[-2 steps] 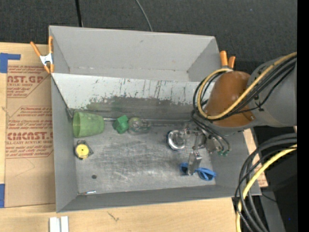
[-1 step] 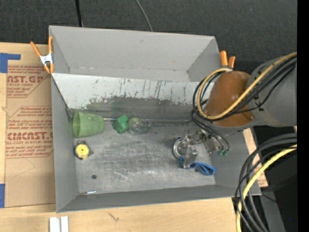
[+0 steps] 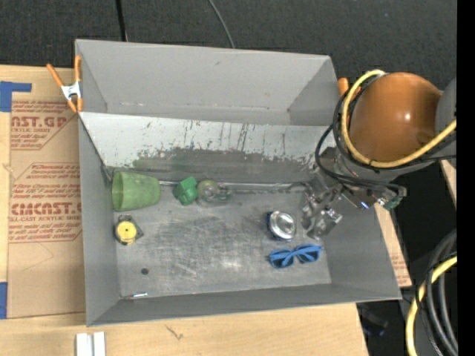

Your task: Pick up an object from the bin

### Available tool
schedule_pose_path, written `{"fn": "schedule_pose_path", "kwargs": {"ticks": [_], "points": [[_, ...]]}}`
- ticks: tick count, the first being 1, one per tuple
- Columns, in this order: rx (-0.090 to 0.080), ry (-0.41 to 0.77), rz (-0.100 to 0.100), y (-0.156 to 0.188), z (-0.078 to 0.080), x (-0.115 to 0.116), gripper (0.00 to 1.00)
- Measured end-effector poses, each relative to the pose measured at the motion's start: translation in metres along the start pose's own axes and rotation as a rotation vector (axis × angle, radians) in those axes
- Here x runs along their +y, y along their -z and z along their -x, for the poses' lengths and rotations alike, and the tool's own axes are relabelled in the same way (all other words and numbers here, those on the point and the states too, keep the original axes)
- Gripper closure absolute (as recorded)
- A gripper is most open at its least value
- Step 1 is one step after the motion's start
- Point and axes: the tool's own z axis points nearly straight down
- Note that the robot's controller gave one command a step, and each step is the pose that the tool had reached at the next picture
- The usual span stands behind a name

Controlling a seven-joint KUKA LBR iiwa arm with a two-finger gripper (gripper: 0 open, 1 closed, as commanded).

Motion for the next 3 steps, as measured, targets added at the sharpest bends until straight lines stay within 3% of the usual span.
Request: {"fn": "schedule_pose_path", "kwargs": {"ticks": [1, 2, 3], "points": [[0.002, -0.002, 0.004, -0.002, 0.0, 0.001, 0.0], [-0.003, -0.126, 0.003, -0.127, -0.004, 0.0, 0.0], [-0.003, -0.123, -0.001, -0.123, -0.003, -0.001, 1.0]]}}
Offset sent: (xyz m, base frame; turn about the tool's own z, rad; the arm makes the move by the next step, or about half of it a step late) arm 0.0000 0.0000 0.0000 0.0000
